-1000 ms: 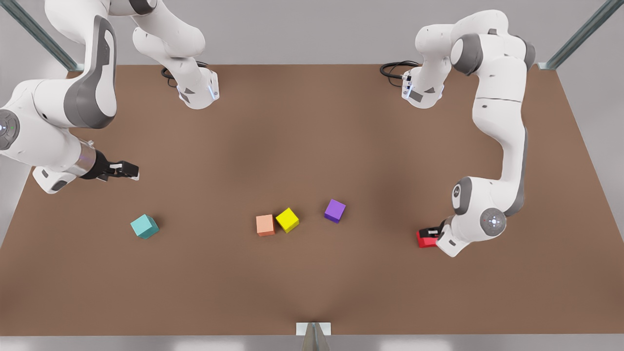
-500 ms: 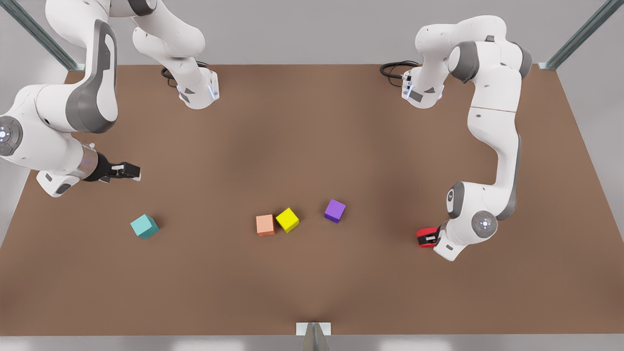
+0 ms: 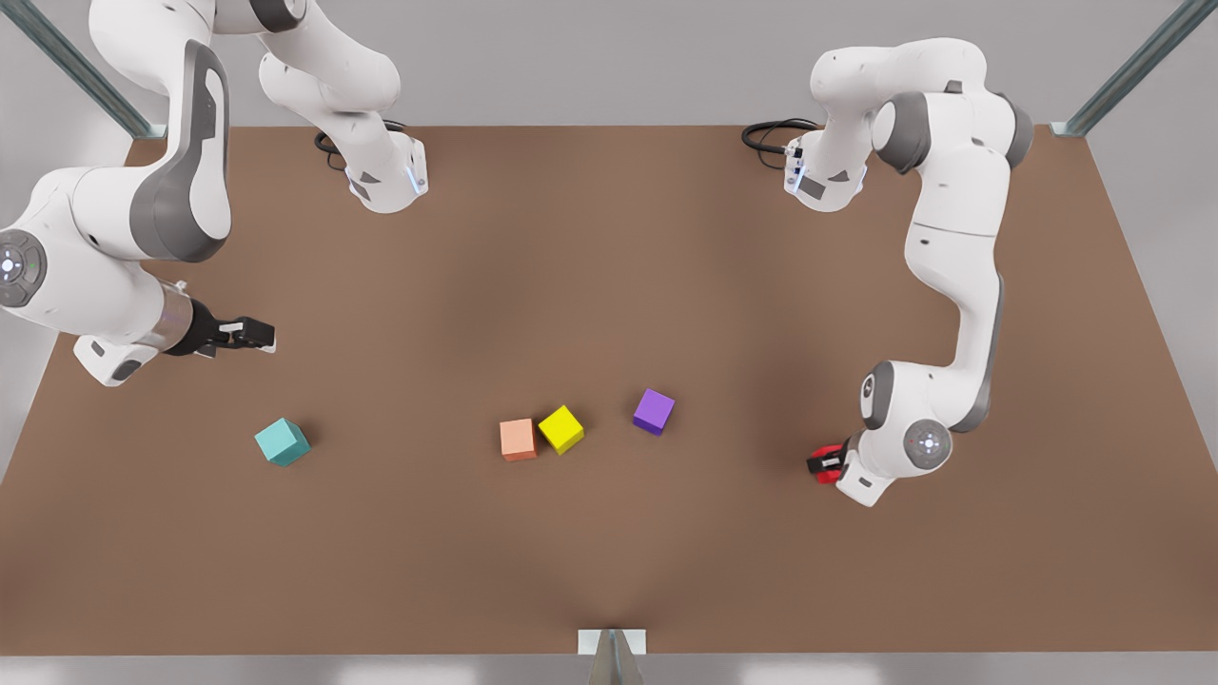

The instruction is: Pick up red wooden cube and pass to hand red wooden cube and place in blue wooden cube

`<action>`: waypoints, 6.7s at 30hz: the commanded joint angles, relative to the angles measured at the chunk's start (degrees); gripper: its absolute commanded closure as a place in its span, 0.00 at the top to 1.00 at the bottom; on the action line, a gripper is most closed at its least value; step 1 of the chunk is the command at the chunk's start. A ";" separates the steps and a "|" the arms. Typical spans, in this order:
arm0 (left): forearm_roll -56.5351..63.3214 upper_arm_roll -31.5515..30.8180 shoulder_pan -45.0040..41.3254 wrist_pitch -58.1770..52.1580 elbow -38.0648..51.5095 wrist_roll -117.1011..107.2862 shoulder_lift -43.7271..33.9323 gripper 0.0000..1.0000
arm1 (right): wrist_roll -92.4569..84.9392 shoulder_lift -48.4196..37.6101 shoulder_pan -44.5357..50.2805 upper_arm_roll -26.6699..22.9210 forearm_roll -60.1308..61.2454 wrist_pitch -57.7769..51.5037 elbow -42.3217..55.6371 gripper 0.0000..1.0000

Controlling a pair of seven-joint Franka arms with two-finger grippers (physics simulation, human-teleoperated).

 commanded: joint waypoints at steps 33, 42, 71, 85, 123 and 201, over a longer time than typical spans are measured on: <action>-27.16 -28.74 0.62 -15.10 21.24 -8.64 0.97 0.77 | -0.89 0.73 -0.52 -0.09 0.11 0.02 -0.52 1.00; -33.31 -45.88 -0.79 1.43 30.82 25.80 16.18 0.70 | -15.12 19.97 -0.43 0.62 30.76 0.90 13.01 1.00; -50.71 -46.59 -0.44 5.03 28.80 55.96 20.31 0.69 | -108.29 34.66 7.48 8.26 79.04 15.92 15.66 0.99; -52.65 -46.50 -0.44 6.26 28.71 51.57 20.23 0.69 | -120.69 27.72 6.42 9.40 84.40 13.29 1.33 1.00; -53.08 -46.41 -0.26 6.35 27.48 48.23 20.23 0.70 | -119.02 30.09 11.87 9.40 93.98 22.25 2.56 0.97; -51.25 -46.15 12.12 -7.44 23.79 46.73 19.52 1.00 | -115.33 29.30 11.26 9.76 93.19 23.84 0.80 0.54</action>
